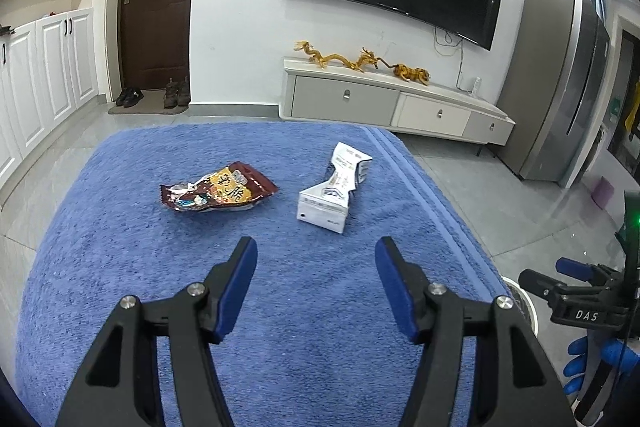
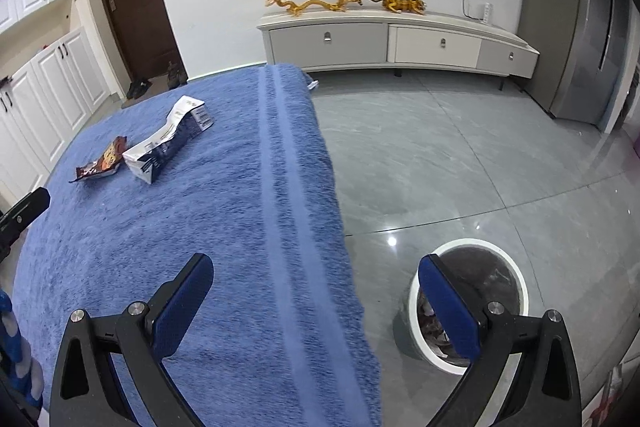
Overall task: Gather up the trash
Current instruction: 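Move both open tools back over the towel toward the last two items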
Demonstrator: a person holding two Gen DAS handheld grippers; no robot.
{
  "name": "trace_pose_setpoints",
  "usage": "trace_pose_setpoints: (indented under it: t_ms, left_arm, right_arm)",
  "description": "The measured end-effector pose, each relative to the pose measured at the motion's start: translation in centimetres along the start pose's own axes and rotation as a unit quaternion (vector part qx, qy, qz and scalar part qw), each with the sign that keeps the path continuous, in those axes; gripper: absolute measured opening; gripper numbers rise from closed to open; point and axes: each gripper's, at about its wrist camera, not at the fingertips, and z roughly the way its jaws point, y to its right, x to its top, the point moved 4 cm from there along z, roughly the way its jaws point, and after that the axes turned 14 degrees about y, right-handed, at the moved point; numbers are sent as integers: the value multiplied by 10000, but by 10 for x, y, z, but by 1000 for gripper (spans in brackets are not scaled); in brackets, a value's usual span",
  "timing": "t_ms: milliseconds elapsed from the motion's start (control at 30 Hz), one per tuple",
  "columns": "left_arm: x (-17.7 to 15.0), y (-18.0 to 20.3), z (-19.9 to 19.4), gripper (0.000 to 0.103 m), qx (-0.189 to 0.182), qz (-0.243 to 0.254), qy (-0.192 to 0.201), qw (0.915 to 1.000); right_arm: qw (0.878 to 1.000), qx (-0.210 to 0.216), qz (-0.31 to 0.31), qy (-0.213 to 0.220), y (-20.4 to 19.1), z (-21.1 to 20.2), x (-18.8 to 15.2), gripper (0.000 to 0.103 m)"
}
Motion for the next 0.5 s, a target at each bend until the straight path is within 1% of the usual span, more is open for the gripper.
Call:
trace_pose_setpoints:
  t_ms: [67,133,400,500]
  left_arm:
    - [0,-5,-1,65,21,-38,19,10000]
    - [0,-11,-2,67,50,-67,61,9999]
    - [-8,-26,-1,69,78,-119,35,9999]
    - [-12,-29,-1,69,72,-81,-2,9999]
  right_arm:
    - [10000,27,-11,-34,-6,3,-1,103]
    - [10000,37,-48,-68,-11,5,-2,103]
    - [9997,49,-206,-145,-31,12,-6,103]
    - [9996,213,-134,-90,-38,12,-5,103]
